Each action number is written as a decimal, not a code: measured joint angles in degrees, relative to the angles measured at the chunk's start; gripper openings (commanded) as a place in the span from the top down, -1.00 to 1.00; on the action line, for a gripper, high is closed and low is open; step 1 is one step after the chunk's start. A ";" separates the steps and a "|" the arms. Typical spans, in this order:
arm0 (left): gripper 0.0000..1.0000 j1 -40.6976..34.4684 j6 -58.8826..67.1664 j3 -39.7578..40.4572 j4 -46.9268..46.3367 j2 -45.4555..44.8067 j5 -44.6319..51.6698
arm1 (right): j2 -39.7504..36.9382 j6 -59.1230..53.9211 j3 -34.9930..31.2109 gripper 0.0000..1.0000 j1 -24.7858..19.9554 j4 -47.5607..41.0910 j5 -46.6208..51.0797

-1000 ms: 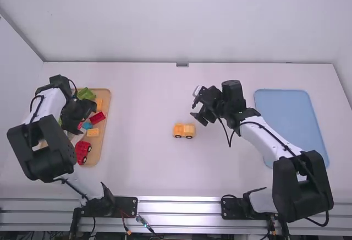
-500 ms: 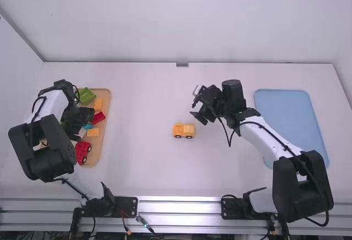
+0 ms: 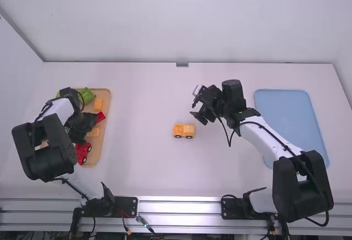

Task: Assemble lego blocks to make yellow taxi

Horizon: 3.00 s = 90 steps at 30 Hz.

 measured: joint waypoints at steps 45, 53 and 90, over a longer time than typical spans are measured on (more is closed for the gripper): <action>-0.29 -1.73 -2.49 -8.26 12.72 0.00 2.49 | 0.00 0.00 0.02 -0.98 0.00 -0.09 0.00; -0.19 -3.17 -2.86 -8.26 13.11 0.00 1.95 | 0.00 -0.07 0.00 -0.98 0.00 -0.11 0.00; 0.55 -3.17 -2.91 -9.53 14.21 0.00 -0.52 | 0.00 -0.04 0.02 -0.98 0.00 -0.17 0.00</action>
